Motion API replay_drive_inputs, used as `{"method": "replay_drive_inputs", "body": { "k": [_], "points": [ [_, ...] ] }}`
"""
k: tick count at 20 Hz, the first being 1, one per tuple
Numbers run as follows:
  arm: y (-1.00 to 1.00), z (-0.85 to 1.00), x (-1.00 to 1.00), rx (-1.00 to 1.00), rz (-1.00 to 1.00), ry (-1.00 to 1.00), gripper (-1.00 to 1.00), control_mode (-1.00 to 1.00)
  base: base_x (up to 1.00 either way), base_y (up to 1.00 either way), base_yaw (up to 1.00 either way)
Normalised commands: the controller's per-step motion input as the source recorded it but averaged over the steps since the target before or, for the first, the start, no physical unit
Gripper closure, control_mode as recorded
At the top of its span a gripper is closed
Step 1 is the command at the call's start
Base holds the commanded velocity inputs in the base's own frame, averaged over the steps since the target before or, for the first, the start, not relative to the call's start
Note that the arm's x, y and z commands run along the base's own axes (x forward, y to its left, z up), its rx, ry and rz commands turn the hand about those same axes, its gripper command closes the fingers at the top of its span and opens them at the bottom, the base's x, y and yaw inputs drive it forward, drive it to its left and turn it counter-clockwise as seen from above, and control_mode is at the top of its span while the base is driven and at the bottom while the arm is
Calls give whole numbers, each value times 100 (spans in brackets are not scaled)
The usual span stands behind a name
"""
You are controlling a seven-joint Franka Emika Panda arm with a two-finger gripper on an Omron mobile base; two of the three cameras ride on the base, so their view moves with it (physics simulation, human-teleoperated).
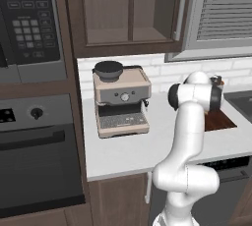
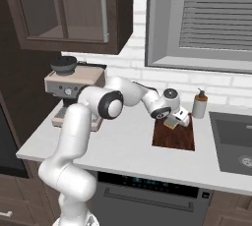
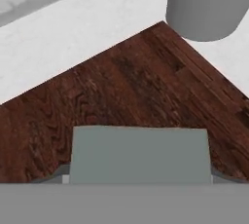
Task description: Pick up the sponge from the counter and clean the cutting board by briefly scrubbing or pressing down on the cutting board. Once finished, release the sponge.
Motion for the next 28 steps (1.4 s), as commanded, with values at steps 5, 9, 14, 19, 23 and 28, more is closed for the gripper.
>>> {"method": "replay_drive_inputs", "body": {
  "k": [5,9,14,19,23,28],
  "points": [
    [17,-31,66,-13,-2,-9,100,-100,0,0,0],
    [14,-35,68,-7,0,-9,100,-100,0,0,0],
    [37,-27,49,0,0,-5,100,-100,0,0,0],
    [60,-39,10,0,0,-4,100,-100,0,0,0],
    [48,-63,-3,-9,0,-11,100,-100,0,0,0],
    [1,-76,-60,-7,2,-11,100,-100,0,0,0]
  ]
}}
